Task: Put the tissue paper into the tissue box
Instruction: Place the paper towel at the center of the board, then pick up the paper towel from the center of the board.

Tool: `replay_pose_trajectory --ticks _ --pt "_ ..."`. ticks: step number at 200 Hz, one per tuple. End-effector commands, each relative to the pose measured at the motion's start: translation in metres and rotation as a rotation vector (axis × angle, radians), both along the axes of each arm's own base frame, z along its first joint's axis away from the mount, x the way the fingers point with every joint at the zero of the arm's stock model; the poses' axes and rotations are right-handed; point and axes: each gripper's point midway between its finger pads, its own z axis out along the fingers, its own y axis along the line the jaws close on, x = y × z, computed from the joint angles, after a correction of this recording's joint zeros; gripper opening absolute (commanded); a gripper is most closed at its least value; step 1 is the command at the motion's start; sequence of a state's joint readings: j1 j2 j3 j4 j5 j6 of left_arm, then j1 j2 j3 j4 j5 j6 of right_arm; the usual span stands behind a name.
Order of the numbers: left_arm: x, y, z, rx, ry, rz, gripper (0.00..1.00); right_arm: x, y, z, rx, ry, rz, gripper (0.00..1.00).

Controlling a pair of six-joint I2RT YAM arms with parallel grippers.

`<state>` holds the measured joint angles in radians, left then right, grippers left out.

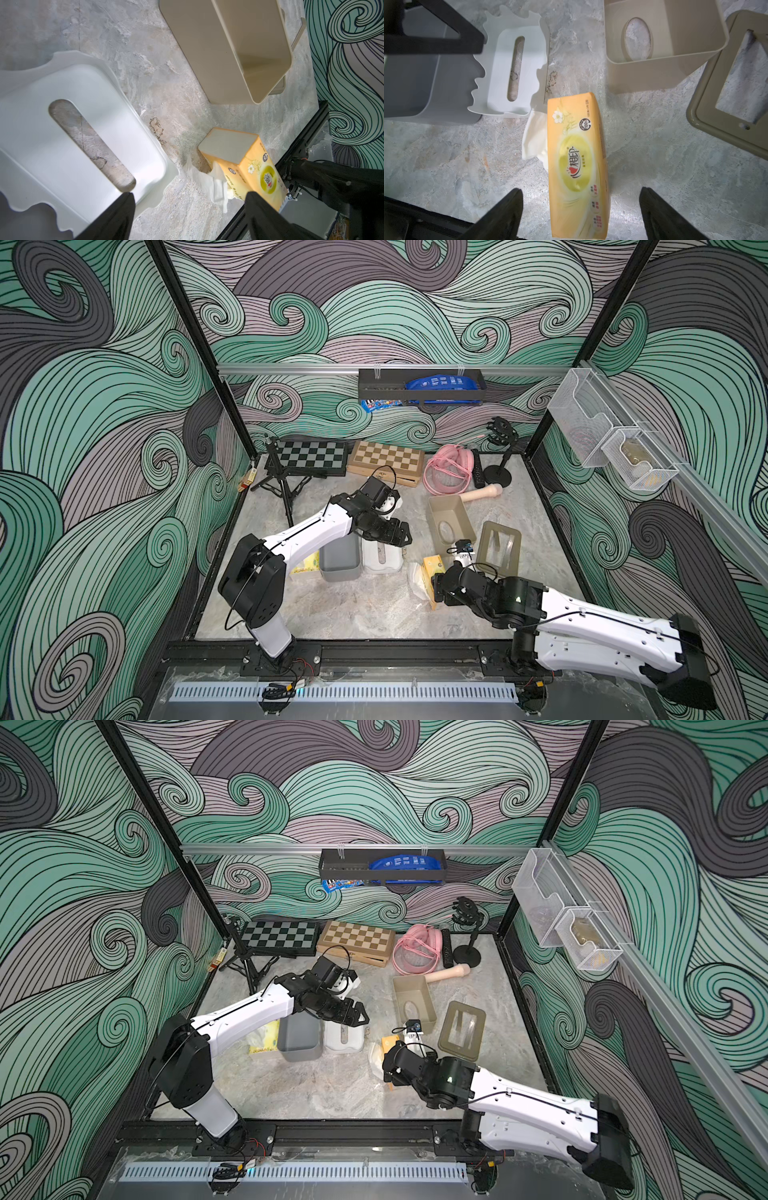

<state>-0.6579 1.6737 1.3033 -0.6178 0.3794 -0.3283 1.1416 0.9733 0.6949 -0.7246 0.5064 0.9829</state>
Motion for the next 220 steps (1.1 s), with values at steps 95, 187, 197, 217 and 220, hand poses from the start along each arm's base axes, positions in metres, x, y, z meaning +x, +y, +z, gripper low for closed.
replay_pose_trajectory --ticks 95,187,197,217,220 --pt "-0.031 -0.040 0.009 0.160 -0.065 -0.152 0.86 0.000 0.003 0.008 0.440 -0.056 -0.083 0.90" --pt "-0.038 -0.043 -0.010 0.311 -0.020 -0.061 0.88 -0.008 0.001 -0.027 0.377 0.066 -0.057 0.89" --pt "-0.033 -0.038 -0.012 0.311 -0.019 -0.035 0.88 -0.005 0.005 -0.024 0.365 0.056 -0.039 0.89" --pt "-0.023 -0.029 -0.015 0.304 -0.009 0.003 0.88 -0.002 0.011 -0.020 0.360 0.044 -0.012 0.90" --pt "-0.021 -0.028 -0.015 0.304 -0.009 0.006 0.88 -0.002 0.011 -0.020 0.355 0.047 -0.010 0.89"
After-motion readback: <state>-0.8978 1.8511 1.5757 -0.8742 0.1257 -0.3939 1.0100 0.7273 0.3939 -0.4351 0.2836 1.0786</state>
